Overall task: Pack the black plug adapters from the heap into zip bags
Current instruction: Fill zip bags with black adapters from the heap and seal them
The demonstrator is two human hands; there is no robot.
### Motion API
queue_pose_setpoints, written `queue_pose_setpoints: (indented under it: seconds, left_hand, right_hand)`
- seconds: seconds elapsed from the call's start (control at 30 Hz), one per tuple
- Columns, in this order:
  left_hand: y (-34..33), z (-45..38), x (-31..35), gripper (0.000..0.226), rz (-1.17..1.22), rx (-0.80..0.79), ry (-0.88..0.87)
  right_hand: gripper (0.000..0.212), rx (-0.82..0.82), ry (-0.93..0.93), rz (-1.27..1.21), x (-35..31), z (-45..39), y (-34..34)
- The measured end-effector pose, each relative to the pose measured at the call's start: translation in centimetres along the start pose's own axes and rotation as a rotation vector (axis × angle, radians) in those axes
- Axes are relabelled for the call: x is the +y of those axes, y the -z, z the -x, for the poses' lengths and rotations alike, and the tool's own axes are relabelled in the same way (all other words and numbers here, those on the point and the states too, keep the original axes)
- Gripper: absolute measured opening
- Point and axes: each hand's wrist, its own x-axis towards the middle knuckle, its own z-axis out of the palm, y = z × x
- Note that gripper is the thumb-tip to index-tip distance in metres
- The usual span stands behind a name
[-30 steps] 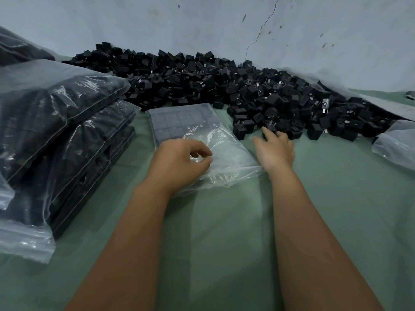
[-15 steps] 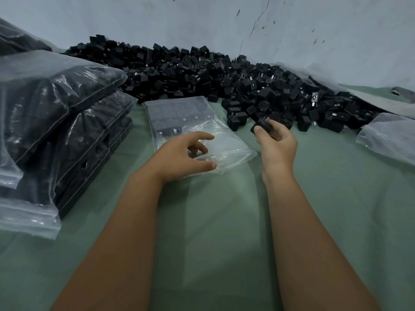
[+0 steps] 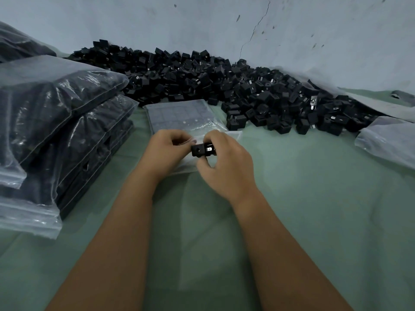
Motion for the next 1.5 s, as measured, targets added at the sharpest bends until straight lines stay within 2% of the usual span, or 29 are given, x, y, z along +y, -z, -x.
queue_pose_setpoints:
  seconds: [0.1, 0.2, 0.33, 0.5, 0.57, 0.67, 0.77, 0.87, 0.97, 1.2, 1.33, 1.5]
  left_hand:
    - [0.0, -0.1, 0.1, 0.013, 0.089, 0.087, 0.019]
    - [0.0, 0.1, 0.7, 0.011, 0.157, 0.081, -0.003]
    - [0.3, 0.5, 1.6, 0.013, 0.271, -0.004, -0.11]
    - [0.5, 0.6, 1.8, 0.01, 0.35, -0.08, -0.133]
    - [0.5, 0.5, 1.8, 0.011, 0.36, -0.01, -0.121]
    - [0.5, 0.1, 1.1, 0.032, 0.343, 0.232, -0.054]
    - [0.6, -0.6, 0.3, 0.04, 0.376, 0.47, 0.038]
    - [0.8, -1.4, -0.4, 0.042, 0.417, 0.553, 0.147]
    - [0.7, -1.8, -0.8, 0.04, 0.405, 0.509, 0.189]
    - [0.2, -1.8, 0.2, 0.045, 0.432, 0.371, 0.261]
    - [0.2, -1.9, -0.2, 0.045, 0.445, 0.377, 0.255]
    - [0.1, -2.1, -0.3, 0.043, 0.456, 0.368, 0.286]
  right_hand:
    - [0.025, -0.106, 0.015, 0.2, 0.5, -0.2, -0.5]
    - [0.025, -0.118, 0.02, 0.315, 0.5, -0.2, -0.9]
    - [0.03, -0.128, -0.005, 0.277, 0.4, -0.2, -0.9]
    - [0.021, -0.182, -0.024, 0.266, 0.6, -0.3, -1.1]
    - [0.009, -0.219, -0.062, 0.284, 0.8, -0.3, -1.2]
    - [0.02, -0.199, -0.117, 0.258, 0.5, -0.3, -1.2]
    - [0.016, -0.141, -0.139, 0.148, -0.3, -0.3, -0.9]
    - [0.016, -0.195, -0.13, 0.046, -0.7, -0.3, -1.1]
    - [0.029, -0.264, -0.106, 0.093, -0.6, -0.2, -1.4]
    - [0.033, -0.397, -0.097, 0.212, -0.3, -0.5, -1.4]
    - [0.035, -0.352, -0.112, 0.221, -0.3, -0.8, -1.5]
    - [0.028, -0.392, -0.124, 0.212, -0.3, -0.4, -1.6]
